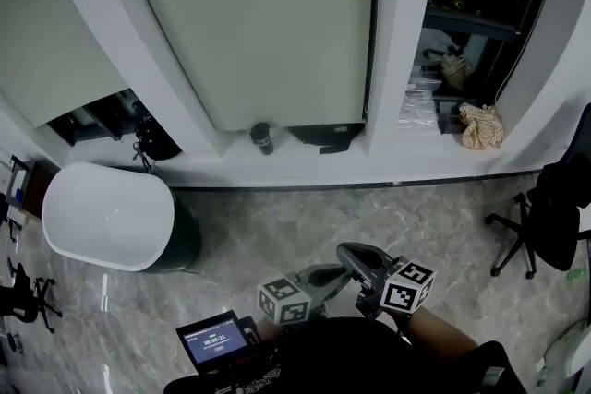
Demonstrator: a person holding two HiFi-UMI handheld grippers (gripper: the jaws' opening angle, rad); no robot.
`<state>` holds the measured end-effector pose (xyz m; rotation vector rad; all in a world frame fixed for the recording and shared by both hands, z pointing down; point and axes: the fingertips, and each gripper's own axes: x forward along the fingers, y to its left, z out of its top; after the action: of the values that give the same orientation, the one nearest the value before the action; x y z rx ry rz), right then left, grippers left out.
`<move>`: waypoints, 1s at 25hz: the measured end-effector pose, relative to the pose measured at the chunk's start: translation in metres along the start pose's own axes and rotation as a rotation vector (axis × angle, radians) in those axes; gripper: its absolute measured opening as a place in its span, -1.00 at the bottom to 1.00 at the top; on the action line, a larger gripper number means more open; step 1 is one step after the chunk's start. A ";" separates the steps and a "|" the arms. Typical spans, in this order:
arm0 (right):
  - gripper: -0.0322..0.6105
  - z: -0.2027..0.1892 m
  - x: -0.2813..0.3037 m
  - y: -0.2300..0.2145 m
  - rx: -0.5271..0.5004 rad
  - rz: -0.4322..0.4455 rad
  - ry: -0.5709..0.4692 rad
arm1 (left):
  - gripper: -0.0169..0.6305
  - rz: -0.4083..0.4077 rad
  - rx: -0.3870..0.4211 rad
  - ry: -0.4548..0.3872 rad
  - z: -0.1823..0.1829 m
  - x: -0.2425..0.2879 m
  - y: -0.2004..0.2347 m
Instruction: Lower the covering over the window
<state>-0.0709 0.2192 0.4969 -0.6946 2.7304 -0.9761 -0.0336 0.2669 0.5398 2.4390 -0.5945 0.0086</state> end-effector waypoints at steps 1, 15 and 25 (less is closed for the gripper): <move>-0.88 -0.006 -0.012 0.005 0.007 0.009 -0.003 | -0.96 -0.002 -0.004 0.005 -0.009 0.001 -0.011; -0.88 -0.057 -0.076 0.038 0.119 0.101 -0.009 | -0.98 0.037 -0.010 0.156 -0.074 -0.003 -0.073; -0.88 -0.074 -0.058 0.049 0.115 0.000 -0.051 | -0.95 0.054 -0.007 0.100 -0.071 -0.052 -0.061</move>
<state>-0.0604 0.3212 0.5224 -0.6891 2.6074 -1.0897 -0.0451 0.3721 0.5549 2.3994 -0.6149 0.1496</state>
